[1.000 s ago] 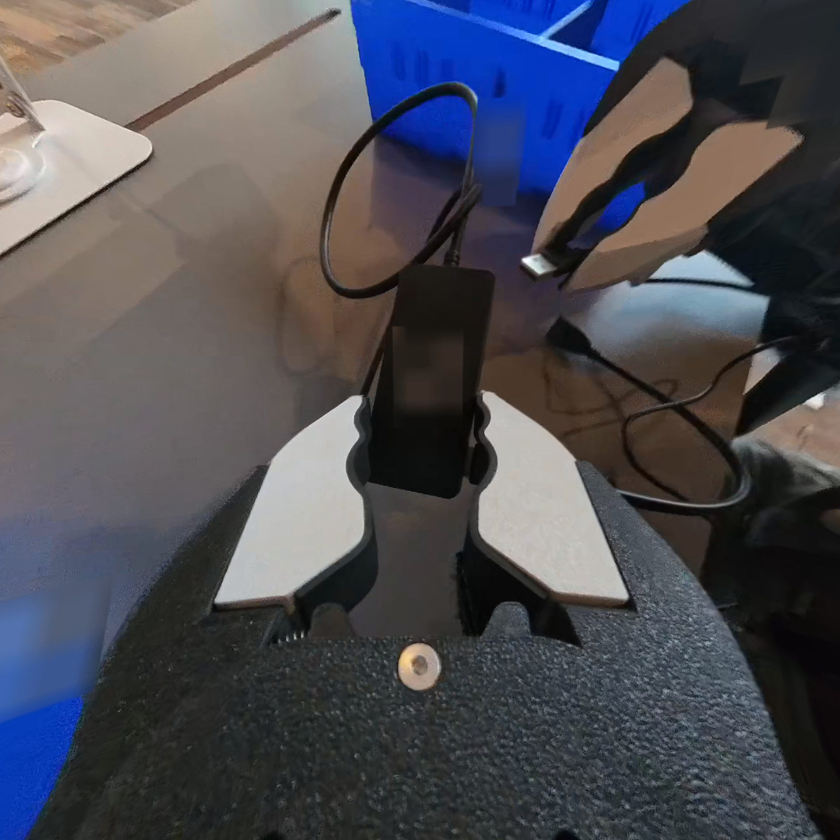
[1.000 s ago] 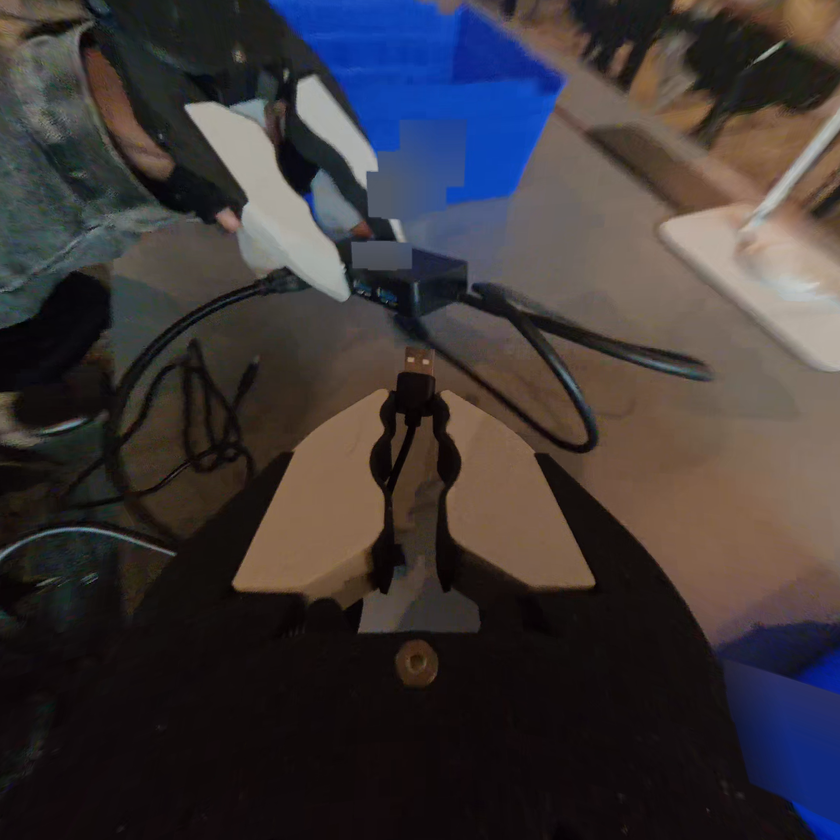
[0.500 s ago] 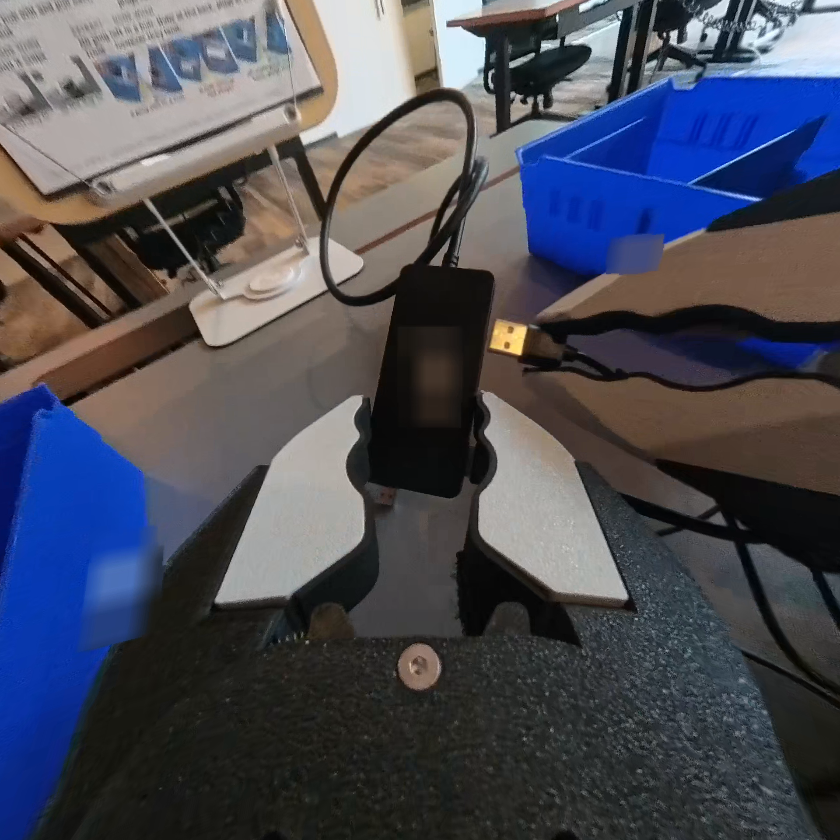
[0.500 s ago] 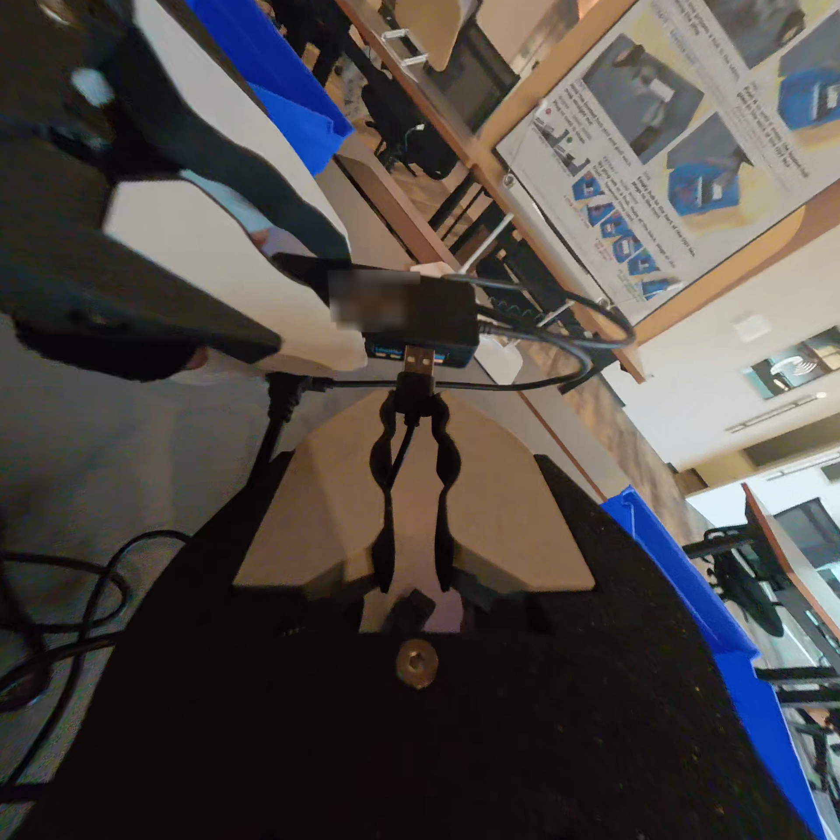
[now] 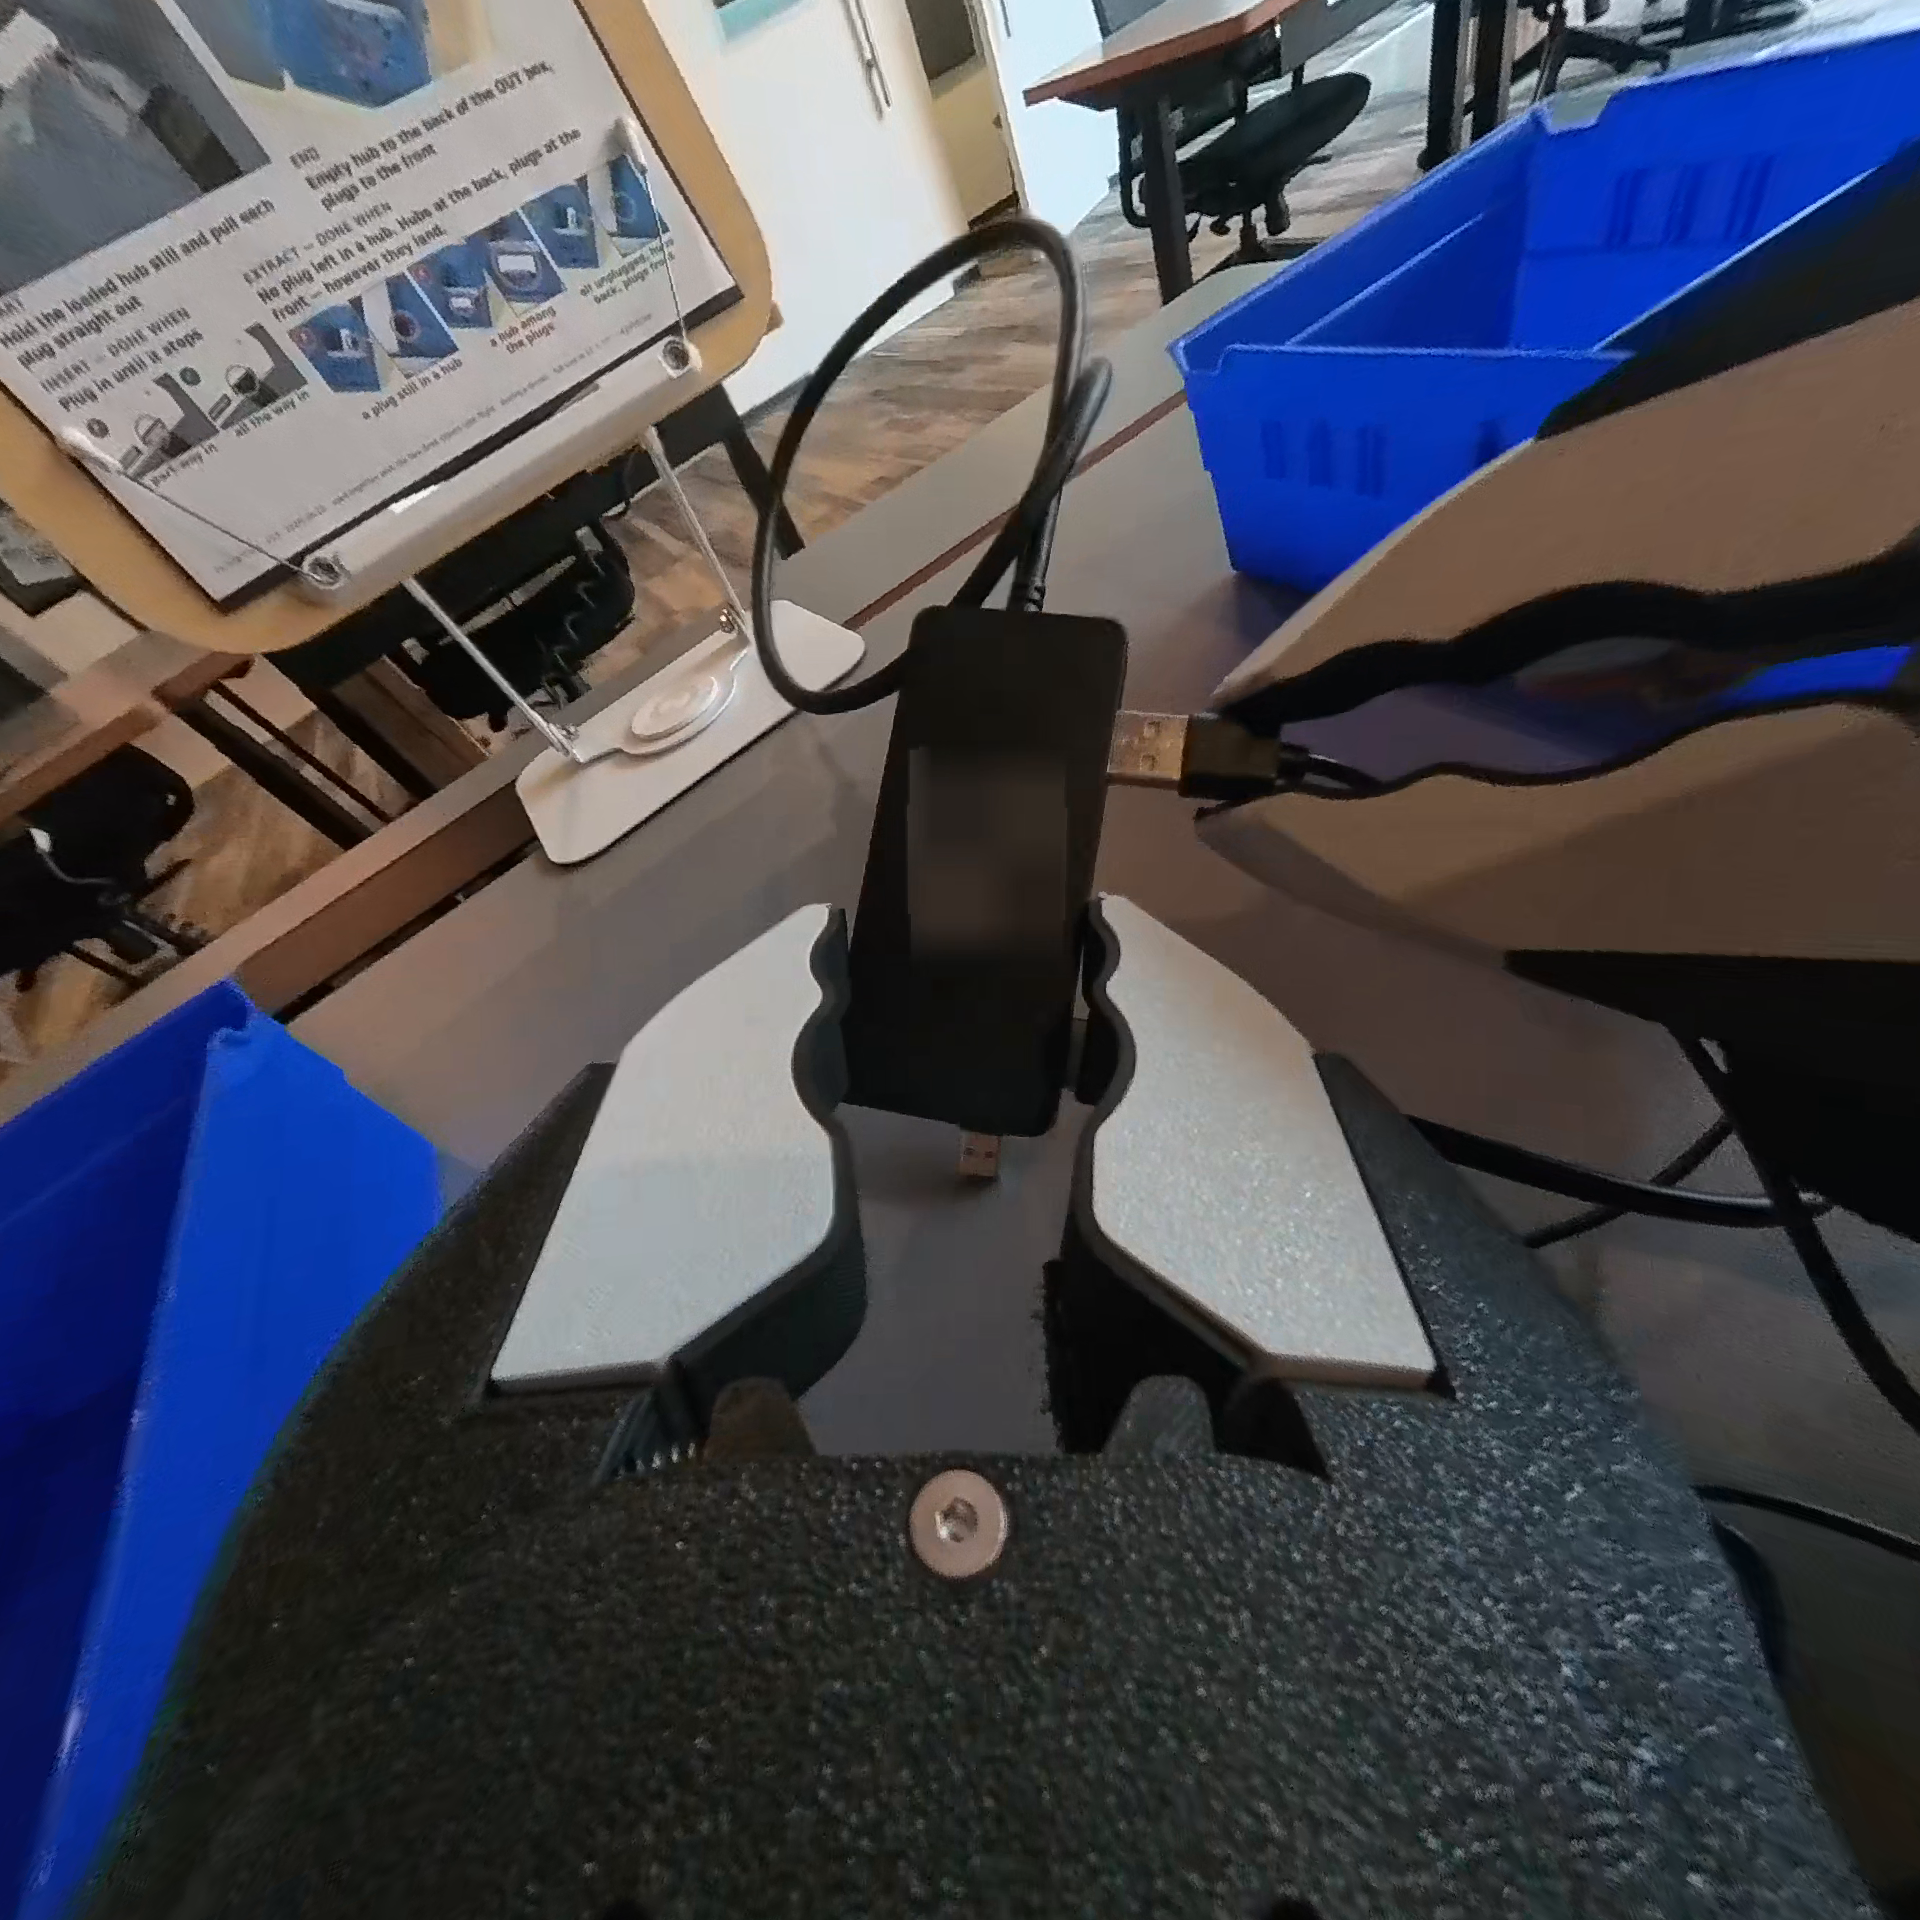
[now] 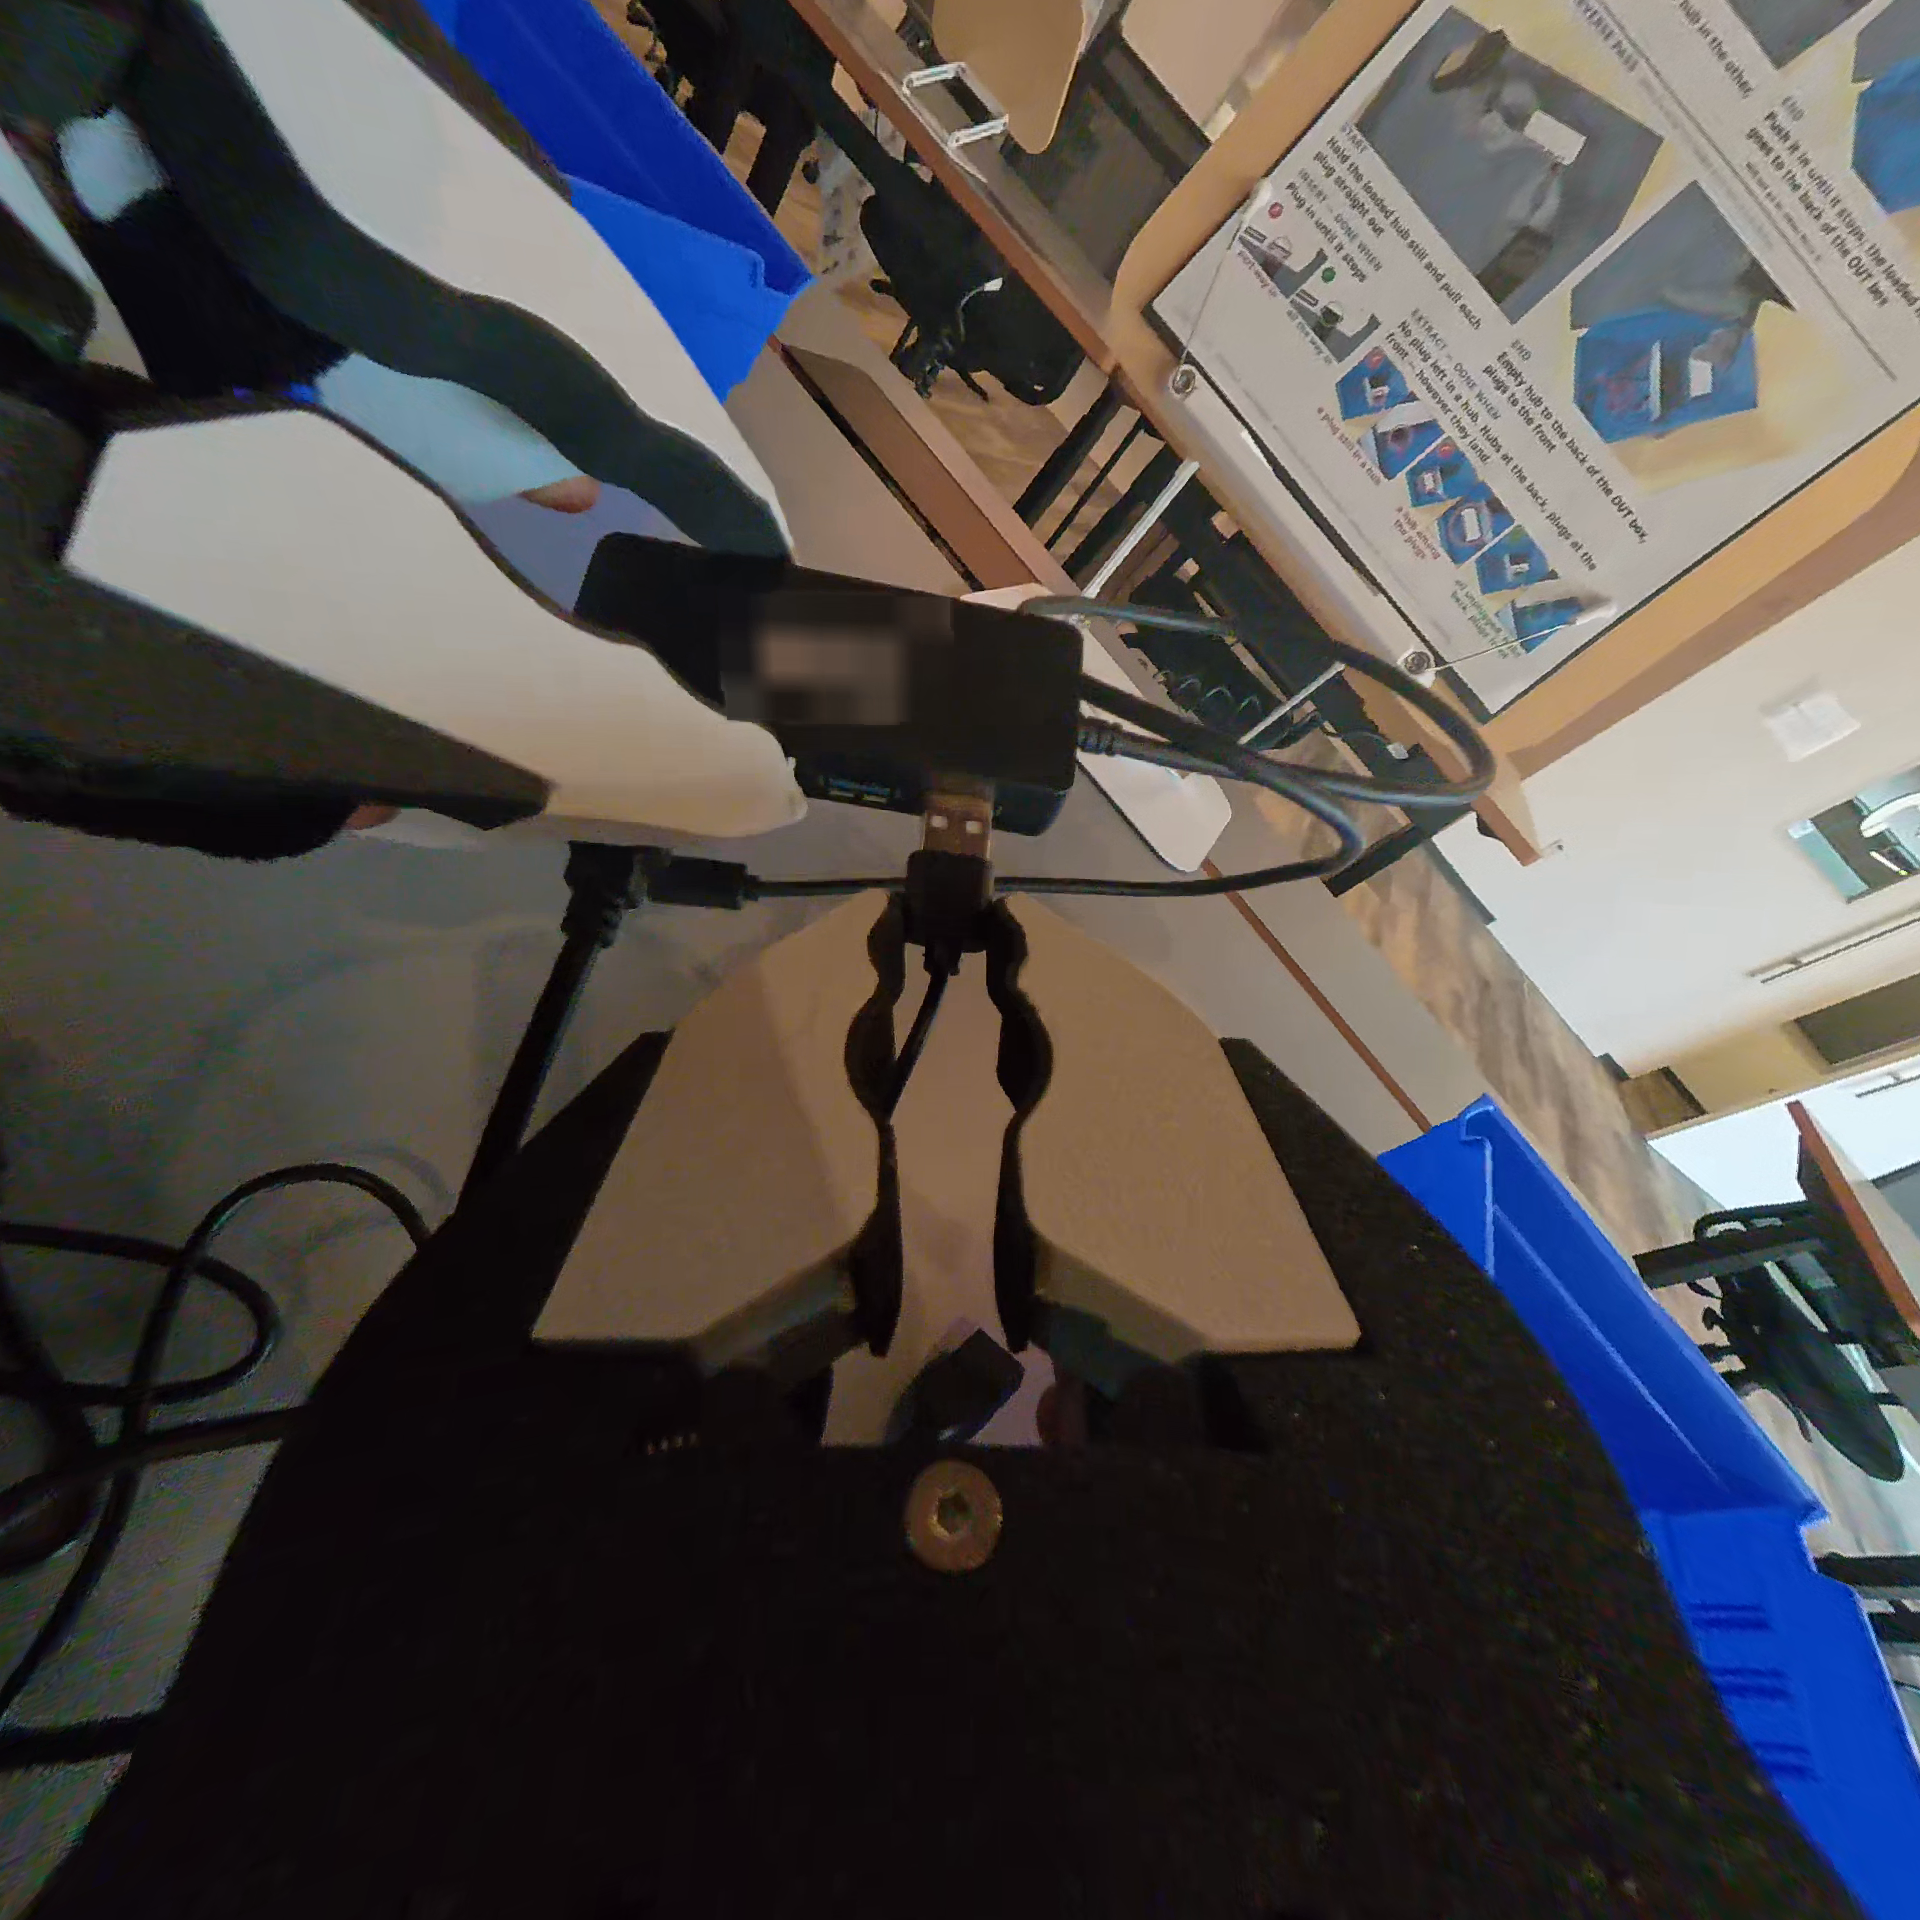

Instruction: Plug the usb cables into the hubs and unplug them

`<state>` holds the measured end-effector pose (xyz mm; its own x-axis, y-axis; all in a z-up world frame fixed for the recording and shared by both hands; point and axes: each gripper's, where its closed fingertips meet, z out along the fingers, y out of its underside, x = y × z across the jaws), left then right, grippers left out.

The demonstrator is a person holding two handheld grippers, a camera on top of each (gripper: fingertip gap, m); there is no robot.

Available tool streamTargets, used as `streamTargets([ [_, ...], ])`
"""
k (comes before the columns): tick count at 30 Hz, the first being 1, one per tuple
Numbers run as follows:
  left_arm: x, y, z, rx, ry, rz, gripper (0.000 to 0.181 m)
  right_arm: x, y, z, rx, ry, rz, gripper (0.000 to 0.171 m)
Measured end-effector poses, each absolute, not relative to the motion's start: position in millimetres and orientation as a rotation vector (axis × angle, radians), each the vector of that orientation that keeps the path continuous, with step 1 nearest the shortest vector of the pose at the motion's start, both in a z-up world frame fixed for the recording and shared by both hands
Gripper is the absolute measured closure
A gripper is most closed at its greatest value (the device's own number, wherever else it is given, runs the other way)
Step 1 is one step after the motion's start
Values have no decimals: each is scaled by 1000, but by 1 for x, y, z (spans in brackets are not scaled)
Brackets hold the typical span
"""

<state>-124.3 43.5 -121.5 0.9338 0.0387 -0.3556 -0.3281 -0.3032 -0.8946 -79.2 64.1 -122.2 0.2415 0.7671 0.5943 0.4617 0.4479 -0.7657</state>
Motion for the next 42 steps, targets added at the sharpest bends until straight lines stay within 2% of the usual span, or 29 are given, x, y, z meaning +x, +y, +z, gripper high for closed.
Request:
streamTargets([
  [12, -115, 42, -115, -1807, 335, 418, 140, -75, 66, -118, -1187, -1393, 330, 157],
  [21, -107, 39, -122, -1787, 451, 245, 140, -75, 61, -116, -1125, -1398, 341, 157],
  [34, -107, 40, -120, -1774, 491, 329, 140, -77, 67, -125, -1157, -1435, 349, 156],
  [37, -108, 39, -116, -1765, 487, 331, 140, -78, 64, -115, -1100, -1422, 403, 143],
  [42, -121, 33, -109, -1742, 493, 361, 140, -67, 64, -94, -1203, -1348, 711, 125],
])
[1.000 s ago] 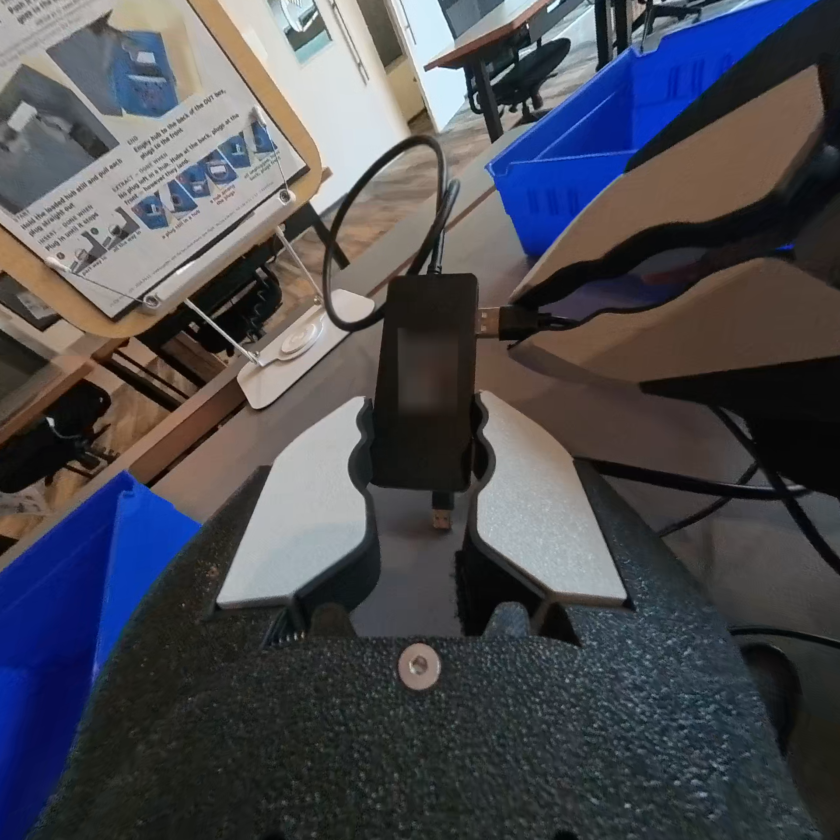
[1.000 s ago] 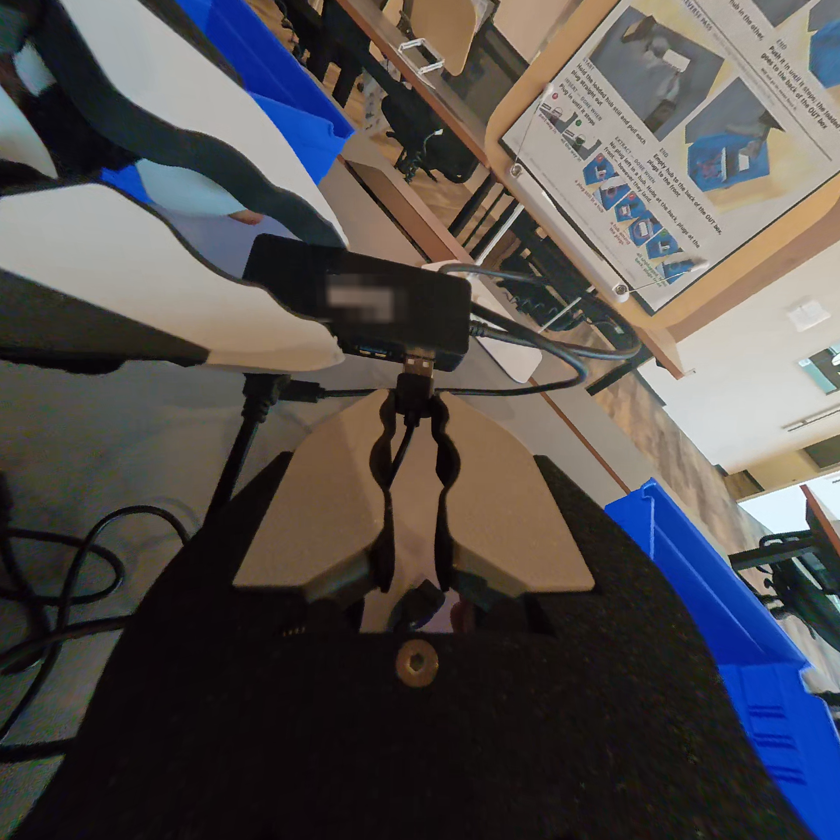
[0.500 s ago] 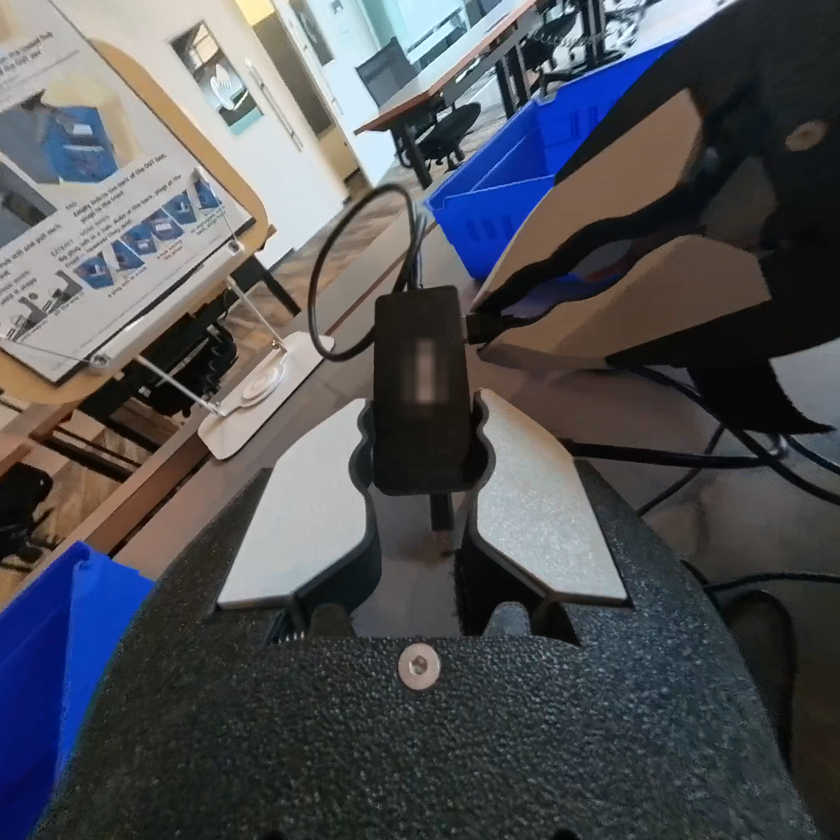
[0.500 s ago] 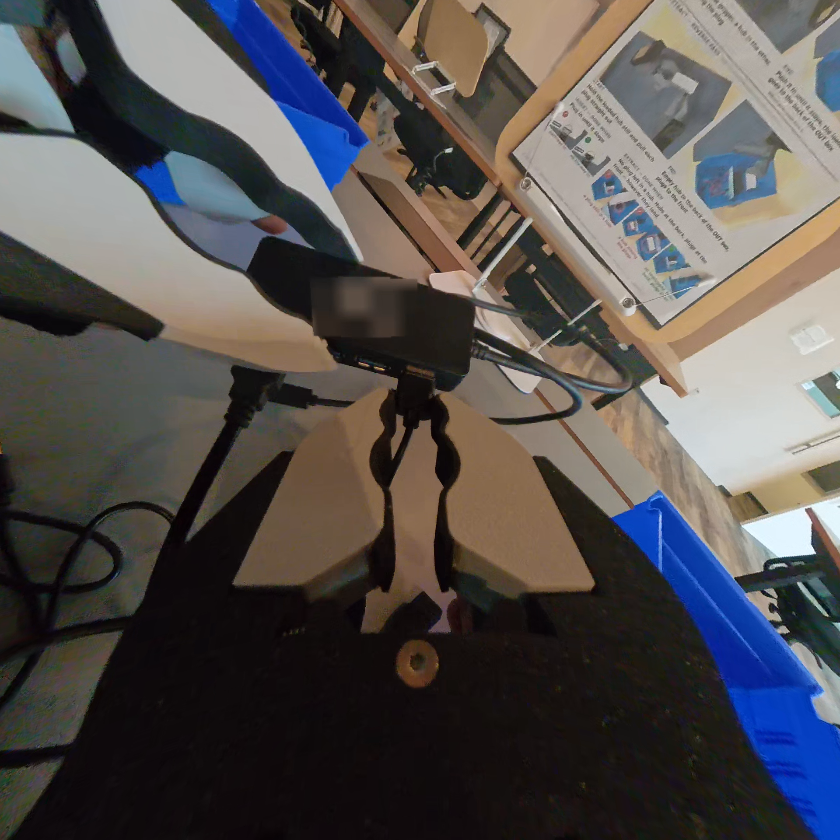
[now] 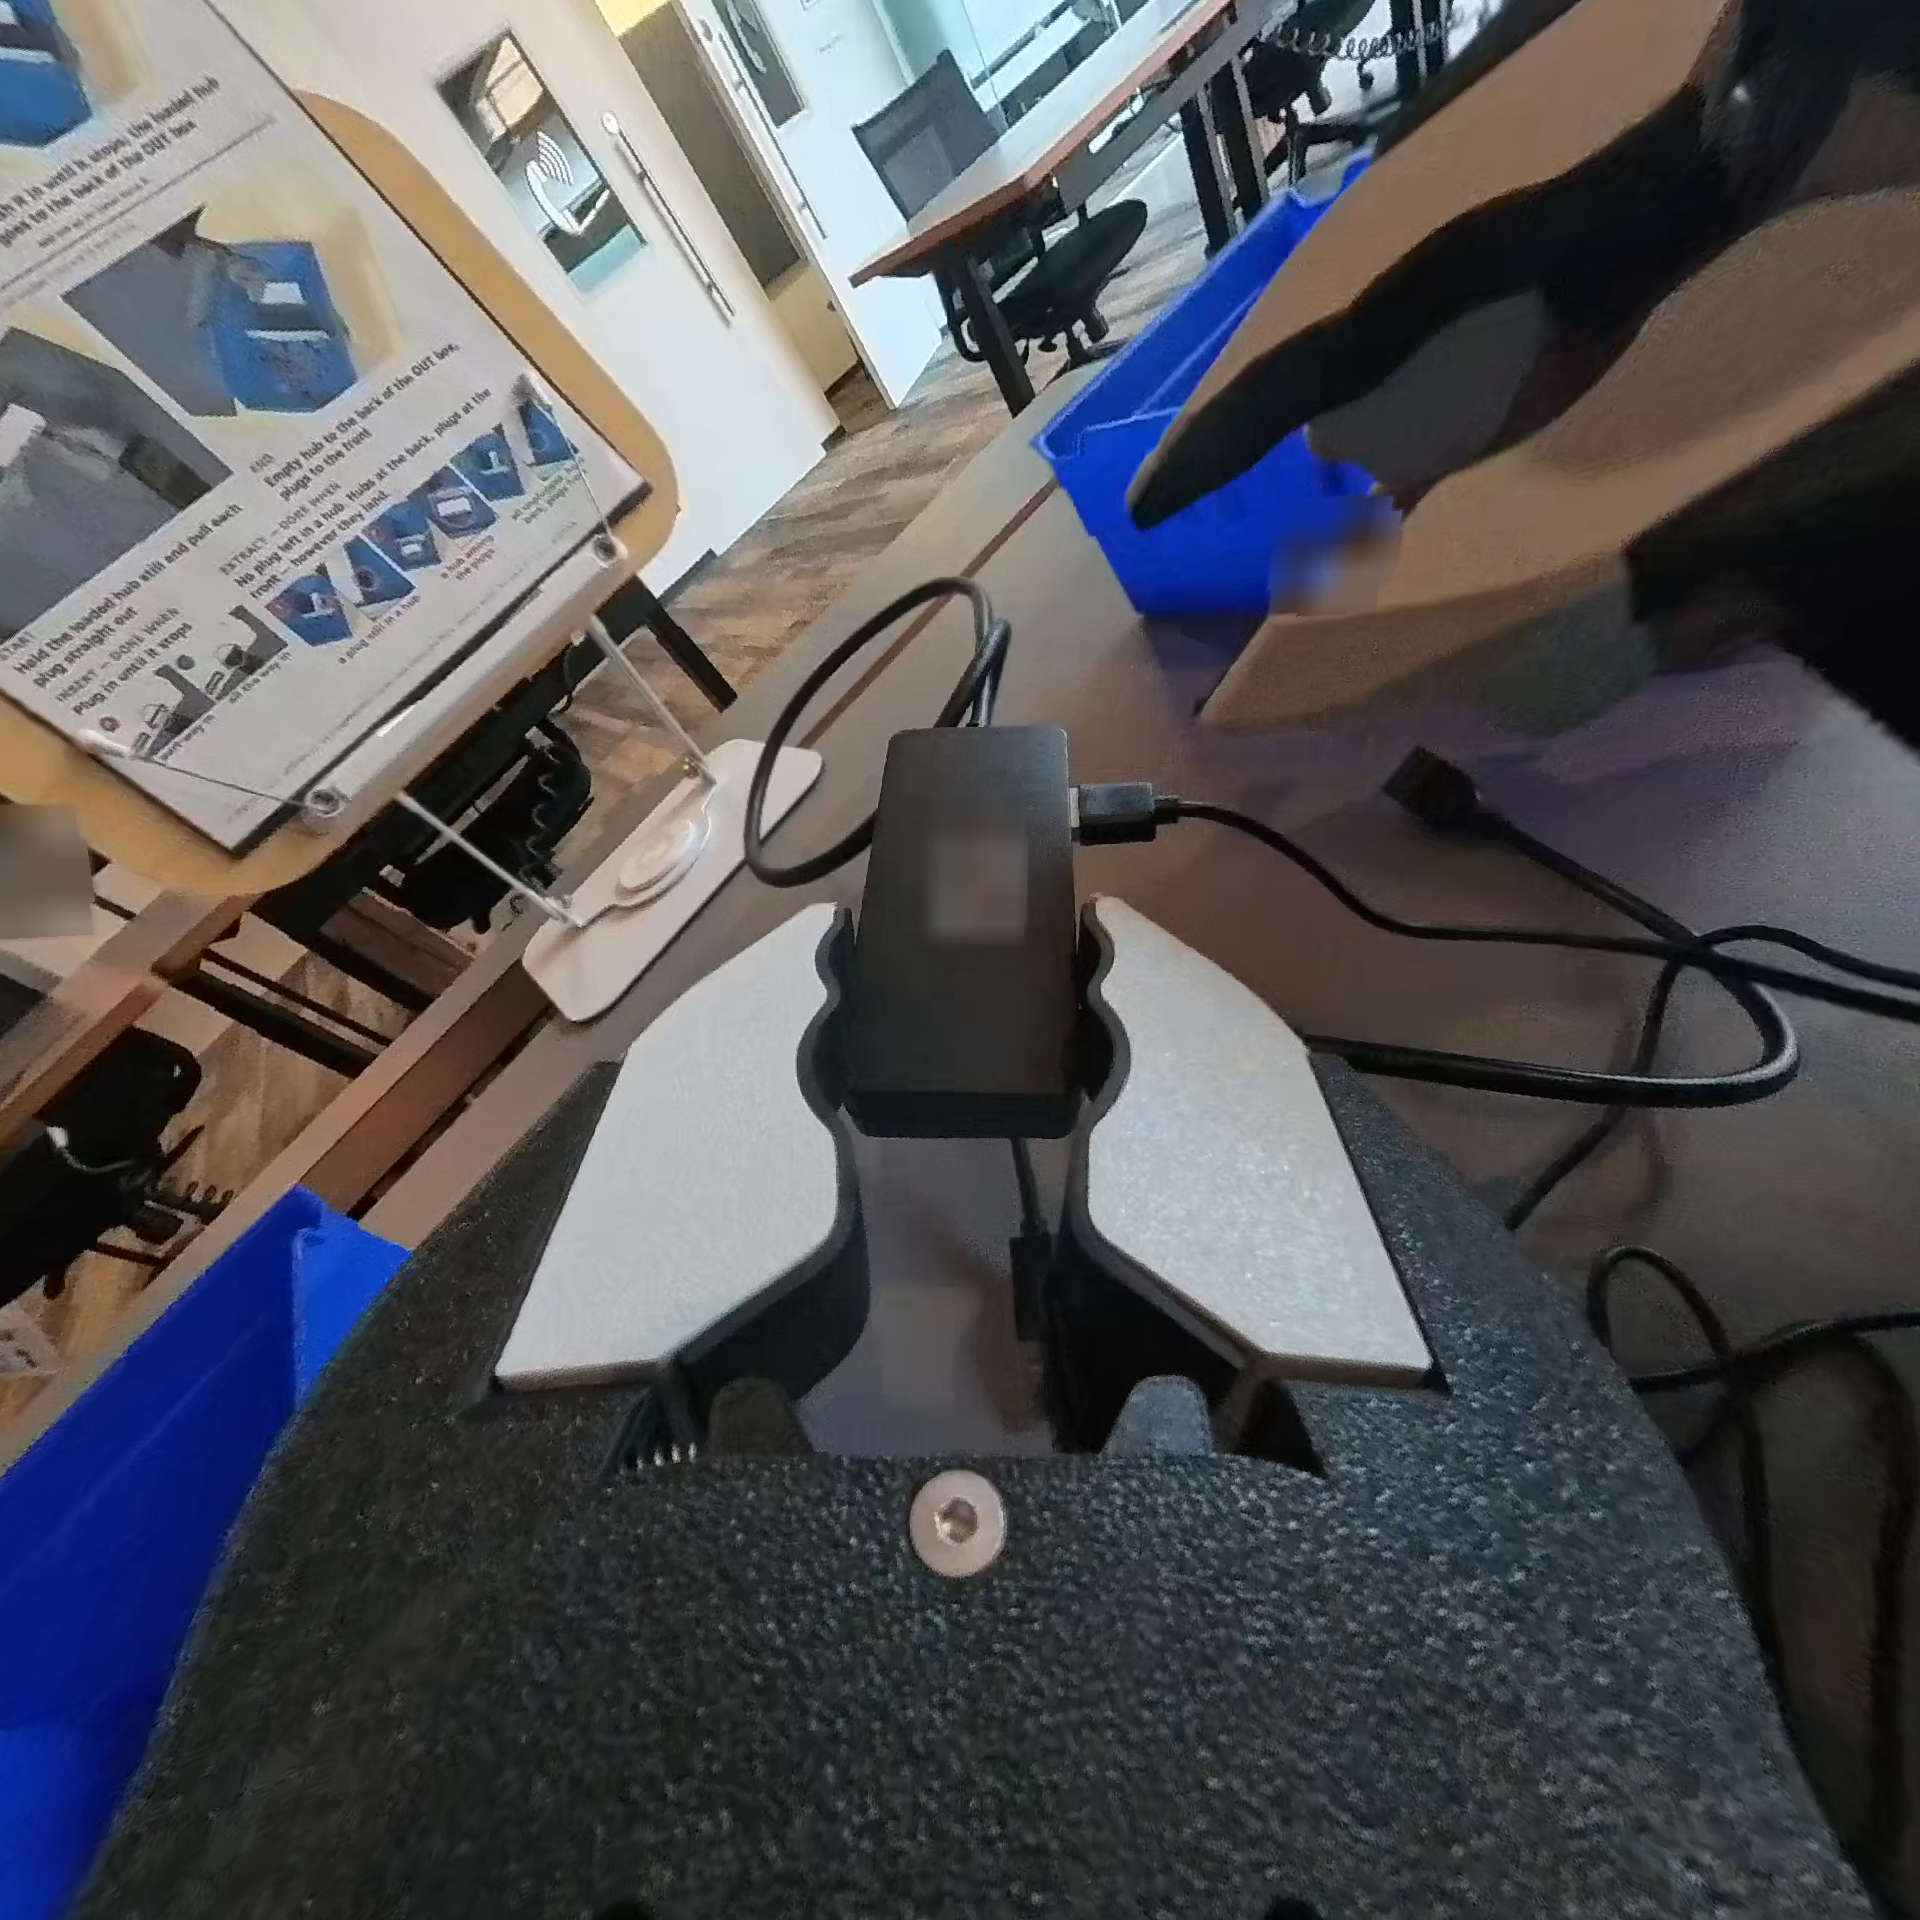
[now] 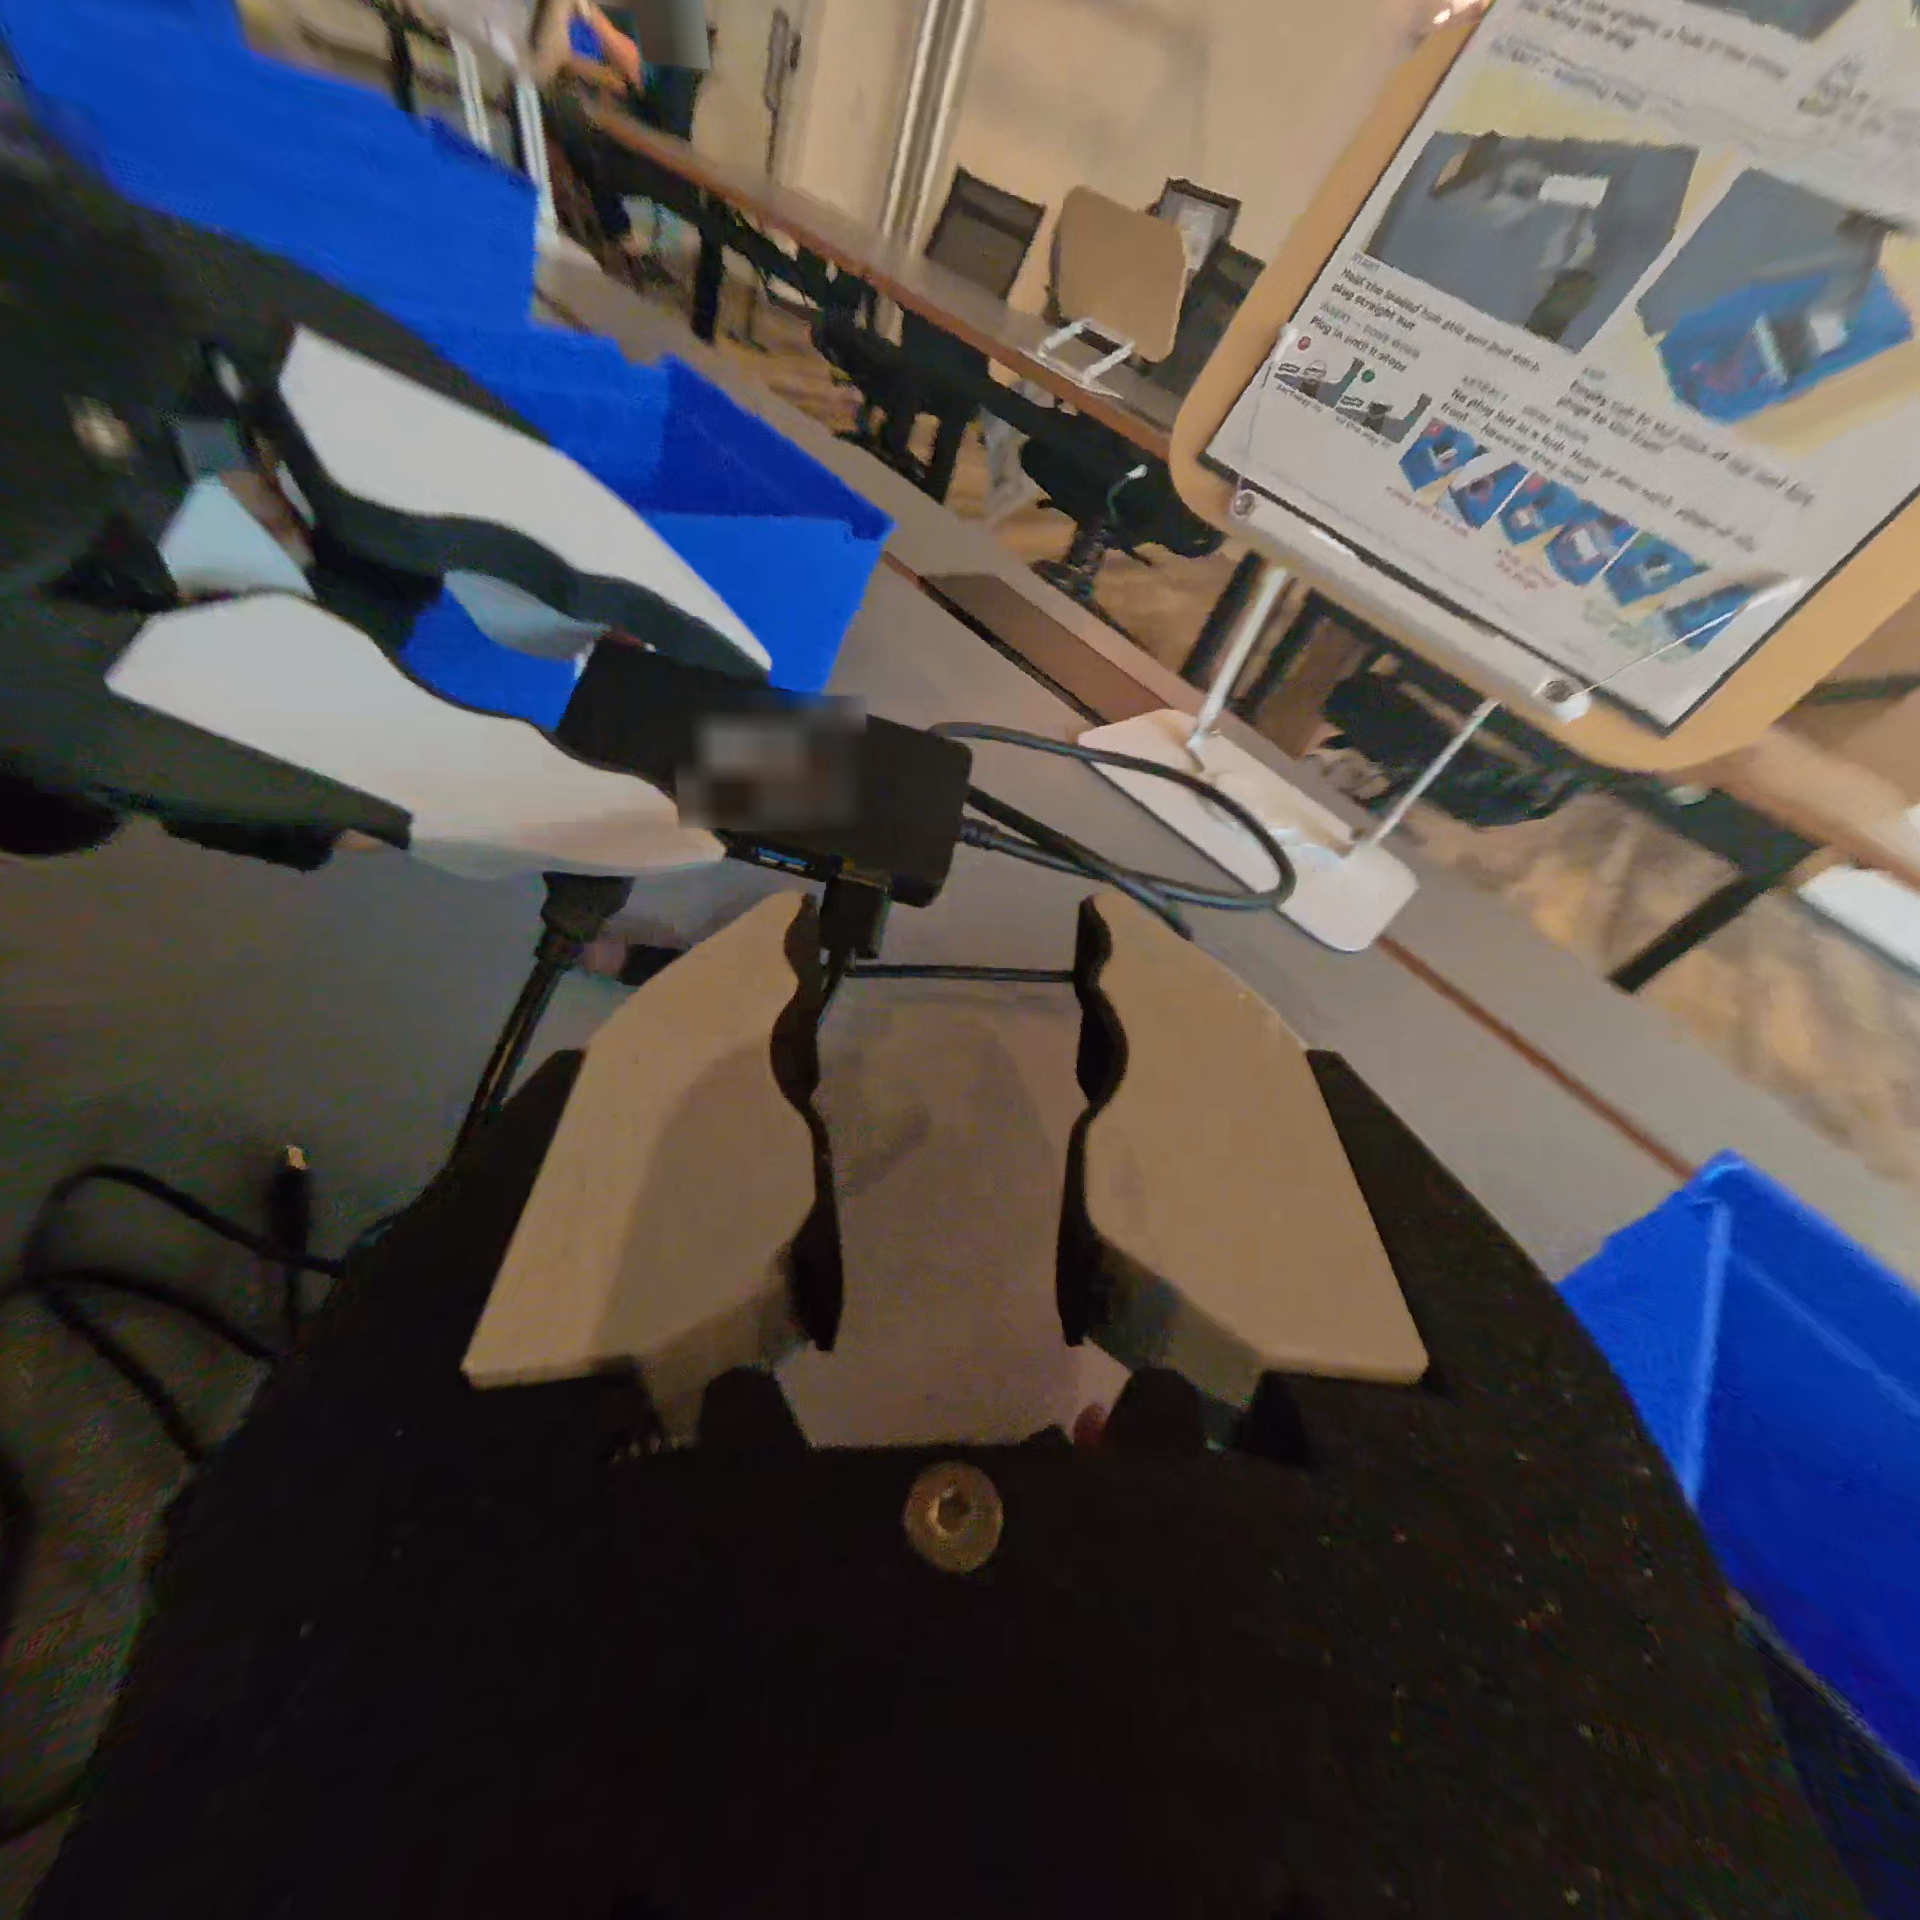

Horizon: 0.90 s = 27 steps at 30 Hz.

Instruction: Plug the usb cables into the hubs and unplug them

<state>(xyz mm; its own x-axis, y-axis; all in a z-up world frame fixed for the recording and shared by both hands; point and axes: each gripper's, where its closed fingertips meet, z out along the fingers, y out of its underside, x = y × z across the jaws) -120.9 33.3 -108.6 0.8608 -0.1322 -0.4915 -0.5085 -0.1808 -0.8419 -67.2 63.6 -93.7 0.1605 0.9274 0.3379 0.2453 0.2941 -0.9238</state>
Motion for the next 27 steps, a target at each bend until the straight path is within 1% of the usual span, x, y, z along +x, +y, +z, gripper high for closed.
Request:
streamTargets([
  [3, -123, 30, -101, -1712, 482, 324, 140, -64, 61, -92, -1316, -1305, 980, 122],
  [7, -115, 24, -90, -1657, 485, 203, 140, -68, 46, -96, -1544, -1206, 1574, 103],
  [10, -103, 20, -84, -1612, 521, 126, 140, -69, 45, -96, -1661, -1062, 1934, 102],
  [13, -93, 18, -85, -1596, 576, 102, 140, -68, 47, -94, -1690, -963, 2113, 110],
  [19, -82, 17, -92, -1596, 656, 96, 140, -69, 36, -96, -1703, -1022, 2152, 115],
  [23, -78, 17, -92, -1592, 677, 95, 140, -69, 34, -99, -1714, -1032, 2165, 131],
  [25, -76, 16, -93, -1588, 689, 94, 140, -68, 34, -99, -1707, -1035, 2175, 150],
  [27, -76, 16, -94, -1588, 706, 101, 140, -67, 33, -99, -1699, -1054, 2157, 150],
])
